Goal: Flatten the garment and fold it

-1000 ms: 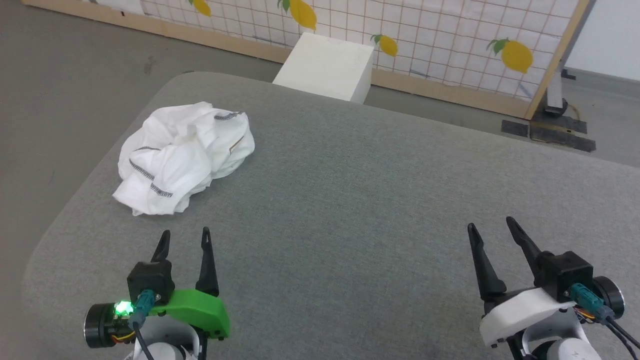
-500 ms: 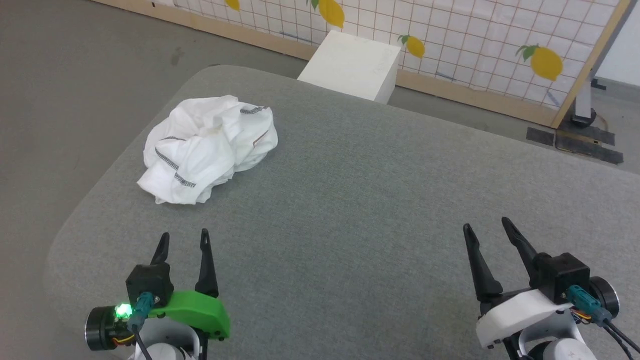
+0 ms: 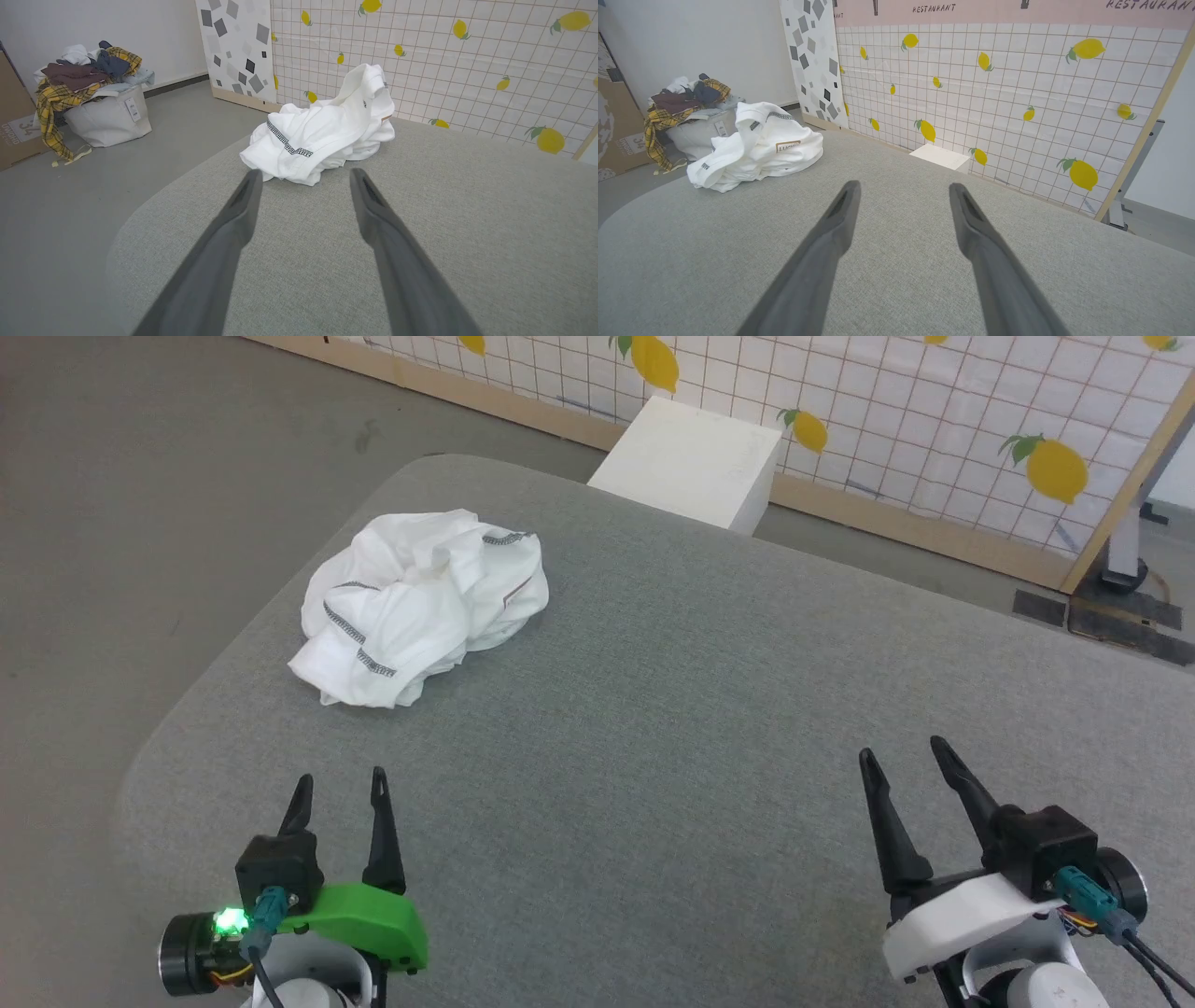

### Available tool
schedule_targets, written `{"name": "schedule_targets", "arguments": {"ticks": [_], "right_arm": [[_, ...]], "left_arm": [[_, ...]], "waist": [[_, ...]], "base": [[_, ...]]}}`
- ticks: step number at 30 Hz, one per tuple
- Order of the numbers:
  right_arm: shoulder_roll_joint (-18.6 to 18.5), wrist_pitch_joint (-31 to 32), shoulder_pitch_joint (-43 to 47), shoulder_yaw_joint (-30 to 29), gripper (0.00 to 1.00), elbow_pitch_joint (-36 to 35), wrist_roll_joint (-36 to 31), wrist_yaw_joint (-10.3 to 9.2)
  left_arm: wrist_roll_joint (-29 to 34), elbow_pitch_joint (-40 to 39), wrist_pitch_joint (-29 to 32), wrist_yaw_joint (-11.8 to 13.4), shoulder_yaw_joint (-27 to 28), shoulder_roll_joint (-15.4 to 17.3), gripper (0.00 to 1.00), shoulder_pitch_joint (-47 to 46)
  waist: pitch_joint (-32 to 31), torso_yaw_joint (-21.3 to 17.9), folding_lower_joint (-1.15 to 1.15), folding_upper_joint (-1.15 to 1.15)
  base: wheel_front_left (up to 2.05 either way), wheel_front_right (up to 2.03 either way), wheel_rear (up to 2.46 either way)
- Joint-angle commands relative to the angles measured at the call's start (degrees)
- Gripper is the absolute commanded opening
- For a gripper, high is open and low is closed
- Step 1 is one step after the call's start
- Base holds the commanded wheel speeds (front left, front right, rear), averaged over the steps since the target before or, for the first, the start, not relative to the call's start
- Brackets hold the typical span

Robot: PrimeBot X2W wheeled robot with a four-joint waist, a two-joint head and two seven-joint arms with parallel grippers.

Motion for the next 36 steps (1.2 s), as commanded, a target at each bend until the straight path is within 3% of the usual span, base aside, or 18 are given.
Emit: {"name": "schedule_targets", "arguments": {"ticks": [1, 27, 36], "right_arm": [[0.03, -0.58, -0.7, 0.25, 1.0, 0.31, 0.47, -0.08], [0.04, -2.06, -1.02, 0.67, 1.0, 0.81, 1.46, -0.1], [0.04, -1.75, -1.1, 0.3, 1.0, 0.35, 1.24, -0.1]], "left_arm": [[-0.75, 0.32, -0.59, 0.5, -0.16, 0.62, 1.0, -1.08], [-4.3, 2.72, -3.34, 3.37, -2.22, 2.09, 1.0, -1.72], [-4.64, 2.85, -3.58, 3.57, -2.22, 2.09, 1.0, -2.11]], "waist": [[-0.18, 0.36, 0.0, 0.0], [-0.04, 7.05, 0.0, 0.0], [0.59, 7.71, 0.0, 0.0]], "base": [[0.0, 0.0, 0.0], [0.0, 0.0, 0.0], [0.0, 0.0, 0.0]]}}
